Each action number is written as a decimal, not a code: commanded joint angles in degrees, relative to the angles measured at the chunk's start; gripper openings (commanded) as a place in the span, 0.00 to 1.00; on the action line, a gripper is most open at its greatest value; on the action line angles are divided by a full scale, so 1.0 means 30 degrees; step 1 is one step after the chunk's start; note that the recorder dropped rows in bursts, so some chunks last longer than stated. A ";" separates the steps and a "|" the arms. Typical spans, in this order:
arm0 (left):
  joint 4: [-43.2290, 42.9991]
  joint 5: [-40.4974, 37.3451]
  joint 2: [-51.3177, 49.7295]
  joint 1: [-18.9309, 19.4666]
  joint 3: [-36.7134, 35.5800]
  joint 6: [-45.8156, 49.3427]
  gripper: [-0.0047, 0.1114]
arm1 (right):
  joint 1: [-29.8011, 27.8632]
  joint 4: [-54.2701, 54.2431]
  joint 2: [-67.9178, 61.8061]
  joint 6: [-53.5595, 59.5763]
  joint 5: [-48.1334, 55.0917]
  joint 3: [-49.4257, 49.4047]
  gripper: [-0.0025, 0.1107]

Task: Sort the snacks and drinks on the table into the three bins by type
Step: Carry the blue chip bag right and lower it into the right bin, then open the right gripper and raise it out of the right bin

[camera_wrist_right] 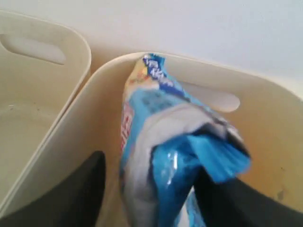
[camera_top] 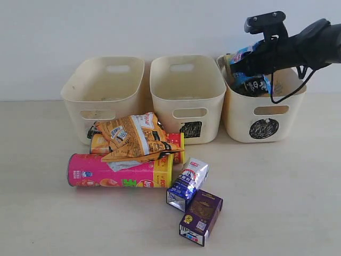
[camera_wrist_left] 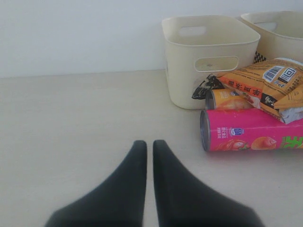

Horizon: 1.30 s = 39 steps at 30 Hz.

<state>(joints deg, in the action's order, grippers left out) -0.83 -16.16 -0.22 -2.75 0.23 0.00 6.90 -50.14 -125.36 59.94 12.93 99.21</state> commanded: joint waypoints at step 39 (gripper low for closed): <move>-0.0037 0.0039 0.0073 0.0043 -0.0076 0.0139 0.07 | 0.0279 0.5498 0.7634 -0.3758 1.4011 -0.3069 0.02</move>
<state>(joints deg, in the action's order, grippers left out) -0.83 -16.16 -0.22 -2.75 0.23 0.00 5.66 -33.97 -104.68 49.03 55.83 92.51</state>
